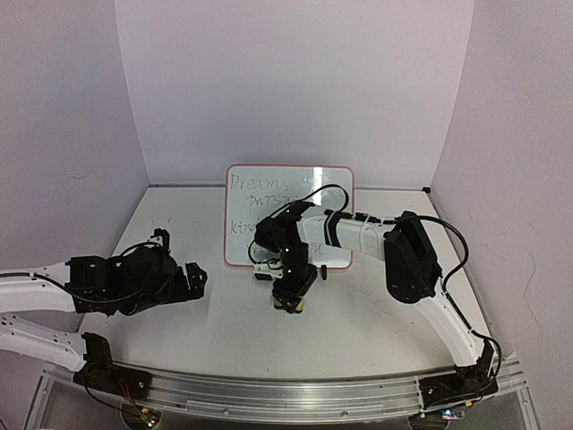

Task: Erase the whiteboard
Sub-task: Pick up the whiteboard eraser from the center of the board, then move the whiteboard to the center of the board.

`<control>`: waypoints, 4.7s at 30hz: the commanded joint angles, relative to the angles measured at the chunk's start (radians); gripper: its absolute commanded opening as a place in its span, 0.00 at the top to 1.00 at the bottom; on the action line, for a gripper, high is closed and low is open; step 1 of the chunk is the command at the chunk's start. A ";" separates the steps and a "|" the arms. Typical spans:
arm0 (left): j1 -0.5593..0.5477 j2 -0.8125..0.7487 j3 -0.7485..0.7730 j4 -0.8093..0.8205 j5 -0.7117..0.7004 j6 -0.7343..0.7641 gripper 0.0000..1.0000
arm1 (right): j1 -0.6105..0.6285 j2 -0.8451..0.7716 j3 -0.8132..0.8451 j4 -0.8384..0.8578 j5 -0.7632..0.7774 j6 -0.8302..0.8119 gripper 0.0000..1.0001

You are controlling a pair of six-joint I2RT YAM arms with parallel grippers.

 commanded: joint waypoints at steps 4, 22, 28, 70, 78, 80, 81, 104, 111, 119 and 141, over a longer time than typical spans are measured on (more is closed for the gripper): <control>0.007 0.014 -0.003 -0.016 -0.014 -0.018 0.00 | 0.044 0.025 0.014 -0.024 0.057 -0.020 0.39; 0.008 0.016 -0.023 -0.015 -0.005 -0.040 0.00 | 0.076 0.017 0.040 0.010 0.106 -0.069 0.69; 0.008 0.006 -0.027 -0.016 -0.005 -0.041 0.00 | 0.077 0.023 0.039 0.009 0.091 -0.073 0.71; 0.338 0.698 0.309 0.757 0.692 0.450 0.00 | 0.077 -1.070 -0.808 0.491 0.599 0.505 1.00; 0.247 0.871 0.447 0.669 0.593 0.502 0.03 | 0.077 -1.134 -0.853 0.490 0.650 0.531 1.00; 0.237 0.900 0.477 0.625 0.564 0.512 0.06 | 0.077 -1.146 -0.862 0.490 0.651 0.537 1.00; 0.230 0.910 0.498 0.599 0.526 0.519 0.06 | 0.078 -1.150 -0.865 0.489 0.652 0.540 1.00; 0.175 1.044 0.606 0.386 0.295 0.396 0.41 | 0.077 -1.136 -0.857 0.504 0.634 0.533 1.00; 0.175 1.084 0.645 0.371 0.282 0.378 0.55 | 0.077 -1.137 -0.866 0.517 0.626 0.522 1.00; 0.170 1.089 0.658 0.344 0.283 0.338 0.71 | 0.077 -1.140 -0.862 0.527 0.619 0.512 1.00; 0.032 1.212 0.862 -0.004 0.201 0.059 1.00 | 0.077 -1.135 -0.847 0.546 0.609 0.500 0.99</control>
